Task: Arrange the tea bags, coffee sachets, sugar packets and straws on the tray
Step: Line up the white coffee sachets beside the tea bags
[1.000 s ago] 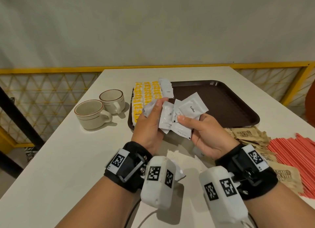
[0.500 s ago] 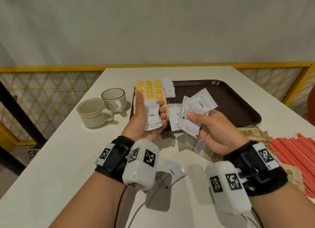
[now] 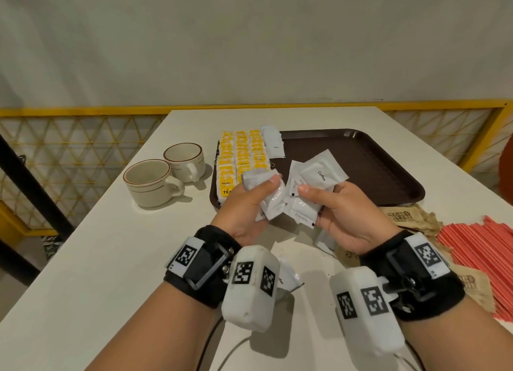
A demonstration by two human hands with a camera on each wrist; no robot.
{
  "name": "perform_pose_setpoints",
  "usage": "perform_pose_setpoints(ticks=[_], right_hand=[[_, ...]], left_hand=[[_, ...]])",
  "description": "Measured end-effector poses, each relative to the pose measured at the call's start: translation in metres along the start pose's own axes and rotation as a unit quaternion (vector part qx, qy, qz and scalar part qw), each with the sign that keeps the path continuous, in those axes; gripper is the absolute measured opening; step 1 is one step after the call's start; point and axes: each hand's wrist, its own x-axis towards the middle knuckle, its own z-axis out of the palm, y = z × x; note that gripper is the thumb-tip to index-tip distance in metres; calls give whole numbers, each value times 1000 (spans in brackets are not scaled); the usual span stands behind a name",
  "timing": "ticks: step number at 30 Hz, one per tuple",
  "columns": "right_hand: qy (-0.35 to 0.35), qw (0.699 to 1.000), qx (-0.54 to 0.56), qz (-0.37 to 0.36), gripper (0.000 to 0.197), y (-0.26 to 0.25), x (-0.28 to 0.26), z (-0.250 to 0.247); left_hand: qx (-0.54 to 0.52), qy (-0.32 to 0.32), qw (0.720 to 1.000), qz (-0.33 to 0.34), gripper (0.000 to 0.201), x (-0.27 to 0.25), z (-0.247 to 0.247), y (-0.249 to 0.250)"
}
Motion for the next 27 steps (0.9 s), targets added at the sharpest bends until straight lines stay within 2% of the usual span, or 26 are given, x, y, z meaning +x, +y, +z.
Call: perform_pose_setpoints(ticks=[3,6,8,11,14,16,18,21,23,27], right_hand=[[1,1000,2,6,37,-1,2,-4],[-20,1000,-6,7,32,-2,1,-1],[-33,999,-27,23,31,-2,0,-2],[-85,990,-88,72,26,0,-2,-1],[-144,972,-144,115,31,5,-2,-1],[-160,966,-165,116,29,8,-3,-2],[-157,967,-174,99,28,11,-2,-3],[-123,978,-149,75,33,10,0,-2],[-92,985,-132,67,29,7,1,-3],[-66,988,-122,60,24,1,1,-6]], left_hand=[[-59,42,997,9,16,4,-4,5],[-114,55,992,3,17,7,-9,10],[-108,55,992,18,13,7,-12,12],[-5,29,997,65,7,2,-9,13],[97,-14,991,93,21,-2,-6,11],[164,-39,979,113,24,-3,-4,7],[189,-24,974,123,30,-2,-3,4],[92,36,990,96,34,-1,-6,7],[11,37,997,71,32,1,-10,12],[-161,60,985,35,26,6,-15,19]])
